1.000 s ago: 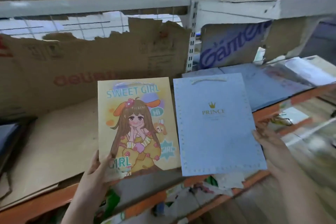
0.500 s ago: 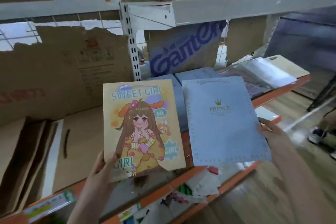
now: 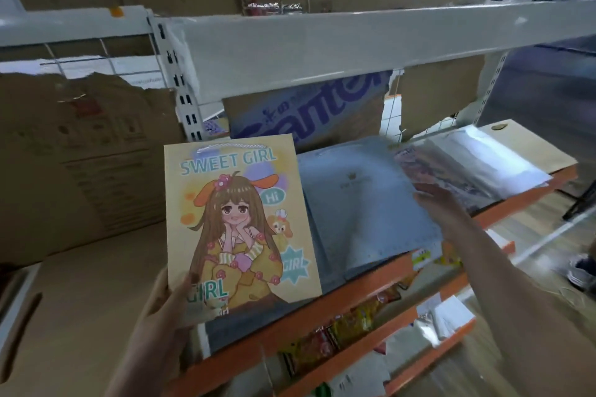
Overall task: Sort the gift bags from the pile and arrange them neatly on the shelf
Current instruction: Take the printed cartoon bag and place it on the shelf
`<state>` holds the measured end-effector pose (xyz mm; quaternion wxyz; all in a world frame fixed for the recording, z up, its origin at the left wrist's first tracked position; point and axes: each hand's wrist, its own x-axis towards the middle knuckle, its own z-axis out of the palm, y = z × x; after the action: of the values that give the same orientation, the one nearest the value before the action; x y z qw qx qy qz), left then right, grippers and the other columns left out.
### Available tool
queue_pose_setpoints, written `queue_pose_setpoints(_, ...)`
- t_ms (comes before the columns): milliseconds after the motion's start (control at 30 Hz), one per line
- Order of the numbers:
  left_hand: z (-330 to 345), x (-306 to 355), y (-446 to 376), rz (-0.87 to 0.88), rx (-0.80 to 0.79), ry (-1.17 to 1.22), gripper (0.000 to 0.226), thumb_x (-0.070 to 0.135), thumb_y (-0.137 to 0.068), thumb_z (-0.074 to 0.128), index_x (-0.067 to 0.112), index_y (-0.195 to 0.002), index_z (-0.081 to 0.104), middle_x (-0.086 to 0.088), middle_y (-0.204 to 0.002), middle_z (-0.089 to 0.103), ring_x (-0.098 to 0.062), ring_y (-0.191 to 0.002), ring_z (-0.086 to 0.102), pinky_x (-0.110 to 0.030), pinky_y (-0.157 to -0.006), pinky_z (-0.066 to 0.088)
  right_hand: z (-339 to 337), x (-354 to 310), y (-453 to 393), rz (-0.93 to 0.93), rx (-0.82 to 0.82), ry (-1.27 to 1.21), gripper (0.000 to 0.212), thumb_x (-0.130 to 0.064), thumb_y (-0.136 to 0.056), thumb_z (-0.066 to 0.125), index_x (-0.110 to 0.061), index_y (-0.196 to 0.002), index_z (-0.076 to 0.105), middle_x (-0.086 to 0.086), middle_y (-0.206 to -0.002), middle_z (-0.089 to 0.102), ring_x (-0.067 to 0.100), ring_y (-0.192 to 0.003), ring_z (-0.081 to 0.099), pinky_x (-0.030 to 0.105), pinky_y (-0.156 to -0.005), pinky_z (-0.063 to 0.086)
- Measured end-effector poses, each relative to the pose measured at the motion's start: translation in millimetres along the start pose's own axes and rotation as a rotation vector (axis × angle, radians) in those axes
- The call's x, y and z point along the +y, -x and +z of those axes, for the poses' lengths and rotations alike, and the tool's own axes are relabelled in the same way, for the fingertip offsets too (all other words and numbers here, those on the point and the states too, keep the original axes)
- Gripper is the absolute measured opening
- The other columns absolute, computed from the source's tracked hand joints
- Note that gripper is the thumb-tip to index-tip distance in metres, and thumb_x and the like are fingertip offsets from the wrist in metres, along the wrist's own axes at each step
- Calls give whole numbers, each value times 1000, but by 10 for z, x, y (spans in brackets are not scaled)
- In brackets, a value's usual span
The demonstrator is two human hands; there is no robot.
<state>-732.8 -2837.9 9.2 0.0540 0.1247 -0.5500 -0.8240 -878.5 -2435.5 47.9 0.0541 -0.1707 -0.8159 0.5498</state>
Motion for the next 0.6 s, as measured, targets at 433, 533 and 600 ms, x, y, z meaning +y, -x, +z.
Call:
queue_pose_setpoints(433,907,18,-223,-66,36,-36,27,18,-93,48,17,-118,58,-15,-109,65,-28,-92,63,-30,-59,59,31,120,-585,-255,-68,447,29,-15,-93,47,1,-105,68,21,-112,66,32,-99,61,34,-76,43)
queue_pose_setpoints(533,1312,-85,-195,-67,42,-34,24,17,-95,46,20,-115,59,-13,-108,67,-29,-94,64,-37,-67,58,-180,98,-832,-324,-57,496,28,-11,-94,46,-2,-110,67,20,-118,64,32,-107,60,31,-79,42)
queue_pose_setpoints(600,1635,-202,-185,-76,63,-21,21,18,-96,47,24,-110,60,-6,-103,70,-27,-91,66,-41,-72,55,-357,112,-1026,-409,-50,542,27,-13,-95,47,-4,-110,67,20,-115,65,32,-101,62,29,-73,41)
